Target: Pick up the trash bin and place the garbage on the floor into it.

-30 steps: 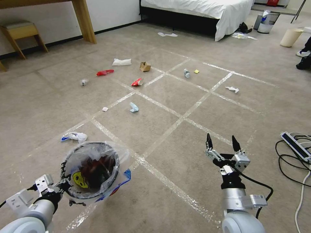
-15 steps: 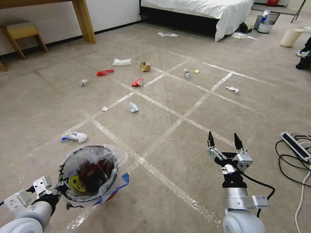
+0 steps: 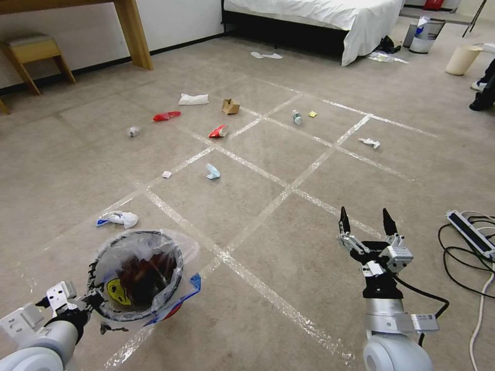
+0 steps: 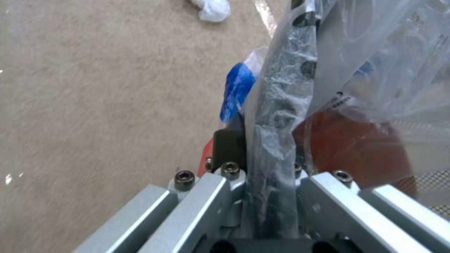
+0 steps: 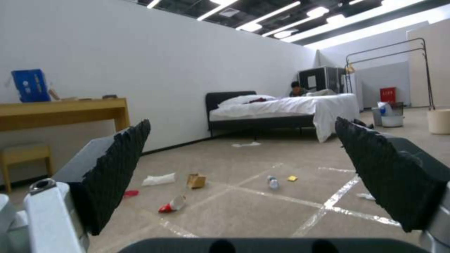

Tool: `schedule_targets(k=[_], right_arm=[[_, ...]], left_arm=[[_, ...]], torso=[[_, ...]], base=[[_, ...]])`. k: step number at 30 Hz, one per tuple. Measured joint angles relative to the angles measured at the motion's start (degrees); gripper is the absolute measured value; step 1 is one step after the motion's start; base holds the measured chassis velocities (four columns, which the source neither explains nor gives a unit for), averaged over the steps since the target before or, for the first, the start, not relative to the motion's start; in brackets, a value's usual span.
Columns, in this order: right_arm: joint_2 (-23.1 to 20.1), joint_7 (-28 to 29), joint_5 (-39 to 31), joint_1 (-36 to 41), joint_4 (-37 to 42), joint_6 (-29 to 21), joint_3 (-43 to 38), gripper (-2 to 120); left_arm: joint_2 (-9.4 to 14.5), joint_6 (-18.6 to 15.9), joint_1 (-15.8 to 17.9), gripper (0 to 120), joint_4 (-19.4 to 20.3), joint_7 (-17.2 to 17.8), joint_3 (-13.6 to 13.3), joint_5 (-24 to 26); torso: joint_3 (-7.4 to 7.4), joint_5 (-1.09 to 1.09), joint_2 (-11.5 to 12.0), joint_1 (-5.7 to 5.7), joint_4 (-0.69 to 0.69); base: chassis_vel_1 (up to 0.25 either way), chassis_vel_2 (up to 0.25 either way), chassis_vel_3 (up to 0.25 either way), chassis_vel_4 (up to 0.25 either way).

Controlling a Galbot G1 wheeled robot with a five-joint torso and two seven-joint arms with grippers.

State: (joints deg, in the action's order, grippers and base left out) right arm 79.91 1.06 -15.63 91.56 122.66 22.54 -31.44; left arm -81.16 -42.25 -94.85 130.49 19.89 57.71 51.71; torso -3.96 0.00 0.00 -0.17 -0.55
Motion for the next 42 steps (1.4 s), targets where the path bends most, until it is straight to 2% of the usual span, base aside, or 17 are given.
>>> schedule_targets(k=[12,27,28,42], right_arm=[[0.55,-0.34,0.83,0.02,-0.07,-0.05,0.74,100],[0.76,-0.47,1.09,-0.47,-0.95,-0.36,0.93,100],[0.75,-0.47,1.09,-0.56,-1.04,-0.38,0.97,100],[0.61,-0.44,0.94,-0.95,-1.48,-0.47,1.24,100]], left_arm=[[0.55,0.06,-0.02,1,0.20,-0.10,0.45,0.62],[1.35,0.10,1.70,1,-1.66,-0.01,0.51,1.16],[1.42,0.12,1.85,1,-1.88,0.04,0.56,1.17],[1.51,0.13,2.19,1,-2.22,0.17,0.82,1.28]], torso=[[-0.01,-0.02,0.00,-0.02,0.00],[-0.01,0.02,0.00,-0.02,0.01],[0.00,-0.02,0.00,-0.02,0.00],[0.00,0.01,0.00,-0.01,0.00]], base=[[-0.204,0.208,0.218,-0.205],[-0.208,0.218,0.204,-0.210],[-0.228,0.205,0.233,-0.201],[-0.210,0.212,0.203,-0.209]])
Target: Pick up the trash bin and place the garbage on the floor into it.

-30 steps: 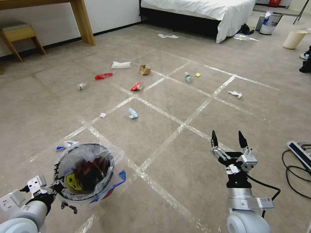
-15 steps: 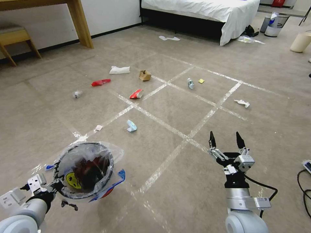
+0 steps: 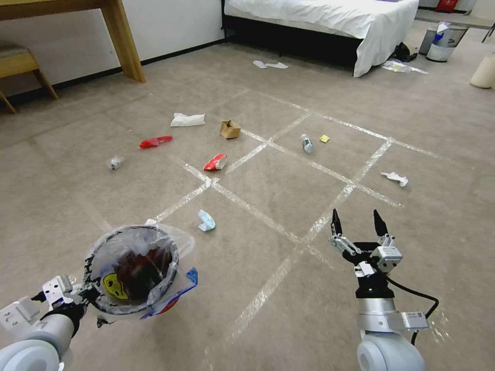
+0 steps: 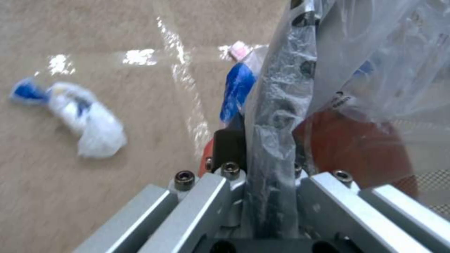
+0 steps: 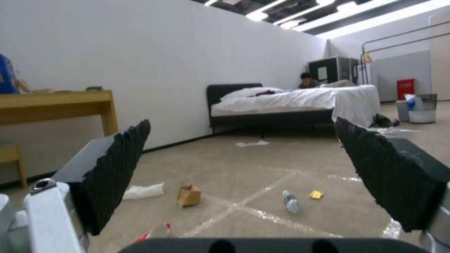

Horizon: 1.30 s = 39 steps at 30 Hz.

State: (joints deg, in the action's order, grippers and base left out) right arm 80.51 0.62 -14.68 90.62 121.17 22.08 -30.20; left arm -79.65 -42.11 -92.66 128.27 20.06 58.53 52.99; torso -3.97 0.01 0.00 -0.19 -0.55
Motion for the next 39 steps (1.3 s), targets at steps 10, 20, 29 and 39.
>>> schedule_targets(k=[10,20,29,39], right_arm=[[-0.16,0.05,-0.19,-0.20,-0.15,-0.04,0.02,100],[-0.23,0.06,-0.22,-0.29,-0.18,-0.04,0.03,100],[-0.21,-0.01,-0.15,-0.32,-0.20,0.03,0.03,100],[-0.11,-0.05,-0.14,-0.30,-0.20,0.04,0.39,100]], left_arm=[[0.12,0.00,0.27,1,-0.19,0.17,0.63,0.14],[0.51,-0.02,0.62,1,-0.76,0.44,1.19,0.63],[0.60,-0.02,0.85,1,-0.80,0.66,1.27,1.16],[0.73,-0.02,1.05,1,-1.05,0.78,1.37,1.34]], torso=[[0.00,0.00,0.00,0.00,0.01],[0.00,0.01,0.00,0.00,0.00],[-0.01,-0.02,0.00,0.00,0.00],[0.00,-0.02,0.00,0.00,0.00]], base=[[-0.191,0.186,0.197,-0.185],[-0.171,0.168,0.170,-0.178],[-0.150,0.157,0.151,-0.160],[-0.083,0.077,0.078,-0.078]])
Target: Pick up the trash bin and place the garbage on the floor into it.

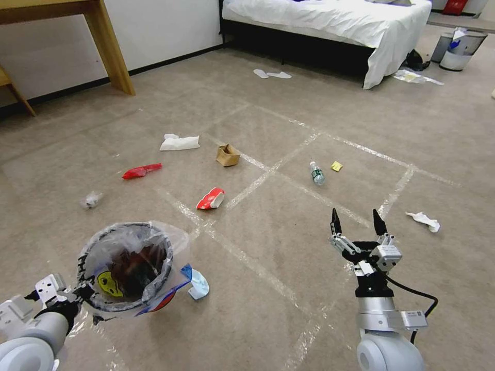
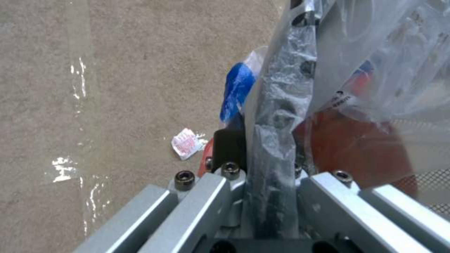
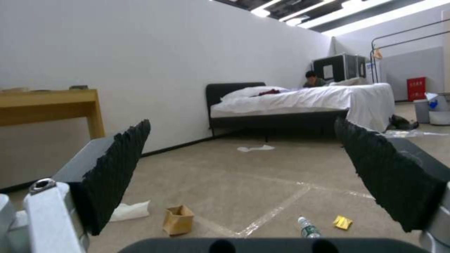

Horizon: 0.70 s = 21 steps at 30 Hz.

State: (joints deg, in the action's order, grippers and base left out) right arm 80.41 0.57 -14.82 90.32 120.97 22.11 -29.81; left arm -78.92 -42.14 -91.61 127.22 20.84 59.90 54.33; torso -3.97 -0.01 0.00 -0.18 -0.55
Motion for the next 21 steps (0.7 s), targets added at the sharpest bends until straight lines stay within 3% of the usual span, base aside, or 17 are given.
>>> schedule_targets(k=[15,21], right_arm=[[-1.13,0.91,-0.67,-0.82,-0.33,-1.05,1.93,100],[-3.85,2.72,-3.75,-3.91,-1.30,-5.04,6.91,100]], left_arm=[[-1.07,0.00,0.39,1,0.80,0.06,-0.46,-0.17],[-1.46,0.00,0.38,1,1.42,-0.14,0.63,-0.42]], torso=[[0.00,0.01,0.00,0.00,0.00],[0.00,0.01,0.00,0.00,0.00]], base=[[0.000,0.000,0.000,0.000],[0.000,0.000,0.000,0.000]])
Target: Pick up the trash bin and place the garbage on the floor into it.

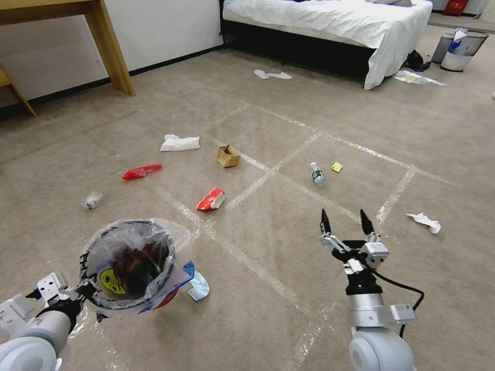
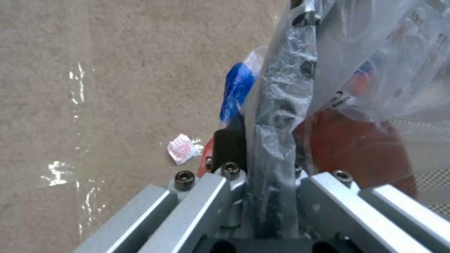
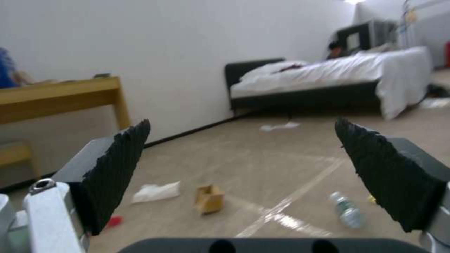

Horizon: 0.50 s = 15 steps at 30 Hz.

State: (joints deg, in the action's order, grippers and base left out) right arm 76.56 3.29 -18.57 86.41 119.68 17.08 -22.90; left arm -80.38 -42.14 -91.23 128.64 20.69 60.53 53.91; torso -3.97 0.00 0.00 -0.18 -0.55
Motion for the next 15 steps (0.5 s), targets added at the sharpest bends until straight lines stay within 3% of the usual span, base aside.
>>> schedule_targets(k=[9,12,15], right_arm=[[-3.72,3.71,-6.31,-6.00,-2.66,-7.20,9.24,100],[-5.12,9.94,-13.05,-12.58,-6.82,-16.60,17.13,100],[-5.14,11.53,-14.81,-14.85,-8.39,-18.80,19.18,100]], left_arm=[[-0.69,0.00,-0.28,1,-0.39,-0.09,1.65,-0.69],[-1.48,0.00,0.34,1,-1.56,-0.12,2.27,-1.18],[-1.65,0.00,0.46,1,-1.96,-0.16,2.40,-1.44]], torso=[[0.00,0.00,0.00,0.00,0.01],[0.00,0.00,0.00,0.00,0.00],[0.00,-0.01,0.00,0.00,-0.01]], base=[[0.000,0.000,0.000,0.000],[0.000,0.000,0.000,0.000],[0.000,0.000,0.000,0.000]])
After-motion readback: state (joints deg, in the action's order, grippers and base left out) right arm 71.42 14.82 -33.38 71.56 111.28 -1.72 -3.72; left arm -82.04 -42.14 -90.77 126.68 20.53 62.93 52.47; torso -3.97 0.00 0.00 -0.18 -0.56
